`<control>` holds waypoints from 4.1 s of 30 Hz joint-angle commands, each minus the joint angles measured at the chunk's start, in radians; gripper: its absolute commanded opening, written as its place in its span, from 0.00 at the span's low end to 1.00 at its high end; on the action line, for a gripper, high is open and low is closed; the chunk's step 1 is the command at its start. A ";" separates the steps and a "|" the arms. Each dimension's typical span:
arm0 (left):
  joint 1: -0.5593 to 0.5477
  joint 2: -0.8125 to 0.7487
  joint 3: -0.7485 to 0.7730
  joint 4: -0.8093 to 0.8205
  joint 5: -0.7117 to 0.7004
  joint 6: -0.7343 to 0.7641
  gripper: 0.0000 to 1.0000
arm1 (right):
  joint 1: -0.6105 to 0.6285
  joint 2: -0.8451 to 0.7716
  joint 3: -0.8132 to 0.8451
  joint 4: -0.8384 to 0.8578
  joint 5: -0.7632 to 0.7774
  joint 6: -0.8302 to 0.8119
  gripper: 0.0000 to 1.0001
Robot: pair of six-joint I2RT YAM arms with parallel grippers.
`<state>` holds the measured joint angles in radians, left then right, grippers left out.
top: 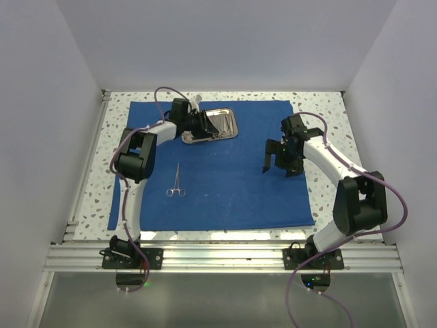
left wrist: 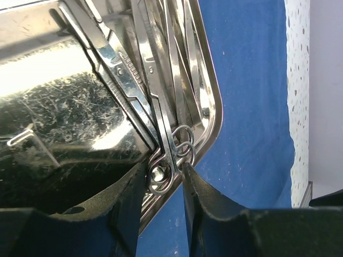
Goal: Open and lay out the surgical kit
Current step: Pick up the medical item from the container, then place the medical item in the surgical kit, then pick up the medical item from the container.
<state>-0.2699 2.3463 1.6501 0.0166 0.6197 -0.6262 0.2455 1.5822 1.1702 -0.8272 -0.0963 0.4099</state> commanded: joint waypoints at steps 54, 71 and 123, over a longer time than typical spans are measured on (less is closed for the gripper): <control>0.011 -0.248 0.035 -0.238 -0.029 0.171 0.00 | -0.006 -0.027 -0.017 0.039 -0.020 -0.006 0.94; 0.037 -0.904 -0.731 -0.303 -0.189 0.197 0.00 | -0.006 -0.050 -0.055 0.069 -0.066 0.001 0.94; -0.074 0.151 0.583 -0.434 -0.414 0.118 0.60 | -0.008 -0.002 -0.003 -0.015 0.053 -0.028 0.94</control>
<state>-0.3264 2.4886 2.1788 -0.3676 0.2481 -0.5026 0.2409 1.5818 1.1591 -0.8242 -0.0643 0.3985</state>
